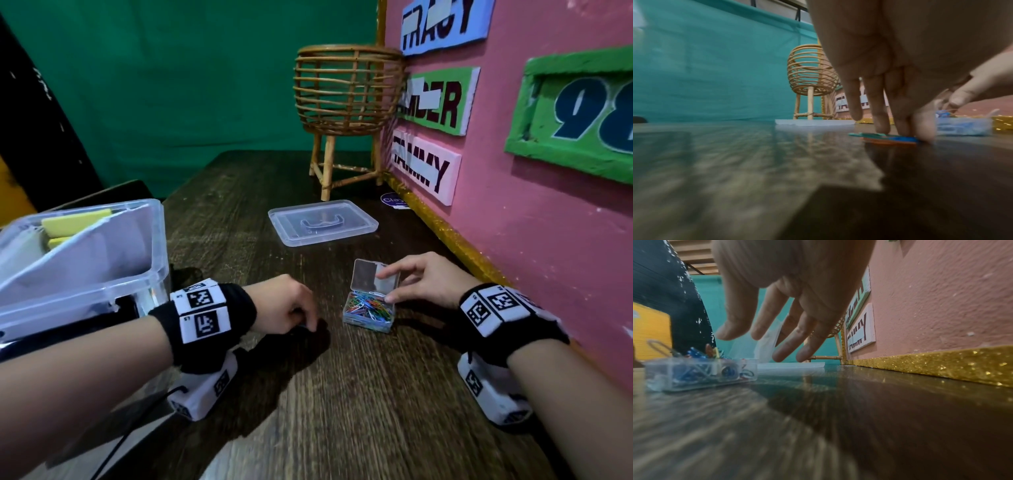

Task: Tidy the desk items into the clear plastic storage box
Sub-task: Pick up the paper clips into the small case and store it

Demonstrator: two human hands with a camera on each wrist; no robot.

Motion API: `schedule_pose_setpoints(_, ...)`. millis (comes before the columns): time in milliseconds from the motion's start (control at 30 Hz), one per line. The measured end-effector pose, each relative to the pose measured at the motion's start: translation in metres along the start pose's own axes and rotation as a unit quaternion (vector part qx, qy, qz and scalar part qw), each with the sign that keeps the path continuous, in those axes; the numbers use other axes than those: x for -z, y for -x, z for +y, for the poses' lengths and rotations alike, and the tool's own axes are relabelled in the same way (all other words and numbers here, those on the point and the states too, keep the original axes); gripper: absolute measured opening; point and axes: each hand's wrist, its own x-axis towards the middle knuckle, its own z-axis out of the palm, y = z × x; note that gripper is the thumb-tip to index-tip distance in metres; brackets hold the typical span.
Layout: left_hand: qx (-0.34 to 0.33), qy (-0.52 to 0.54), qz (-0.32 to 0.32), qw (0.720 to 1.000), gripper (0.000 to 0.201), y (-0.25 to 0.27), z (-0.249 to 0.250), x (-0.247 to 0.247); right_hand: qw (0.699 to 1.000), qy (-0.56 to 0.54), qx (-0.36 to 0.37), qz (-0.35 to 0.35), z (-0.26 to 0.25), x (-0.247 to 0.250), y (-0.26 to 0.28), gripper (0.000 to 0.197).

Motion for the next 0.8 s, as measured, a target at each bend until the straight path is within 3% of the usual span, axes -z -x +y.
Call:
schedule_pose_setpoints(167,0.058,0.007,0.044,0.997,0.036,0.018,-0.002,0.007,1.0,0.012,0.0,-0.003,-0.003,0.0,-0.001,0.035)
schedule_pose_setpoints(267,0.099,0.009,-0.029,0.995,0.061,0.021,-0.004,0.007,1.0,0.015,0.001,-0.007,-0.004,-0.001,0.0,0.037)
schedule_pose_setpoints(333,0.119,-0.018,-0.083,0.989,0.065,0.02,-0.006,0.007,1.0,0.017,-0.001,-0.008,-0.004,-0.001,0.0,0.037)
schedule_pose_setpoints(400,0.138,-0.026,-0.083,0.987,0.057,0.018,-0.009,0.007,1.0,0.018,-0.004,-0.01,-0.004,-0.001,0.0,0.037)
schedule_pose_setpoints(533,0.178,0.022,-0.012,0.984,0.039,0.009,-0.009,0.007,1.0,0.017,-0.007,-0.01,-0.005,-0.001,0.0,0.038)
schedule_pose_setpoints(800,0.173,0.014,-0.007,0.985,0.017,0.003,-0.003,0.005,1.0,0.017,-0.008,-0.012,-0.004,-0.001,0.0,0.037)
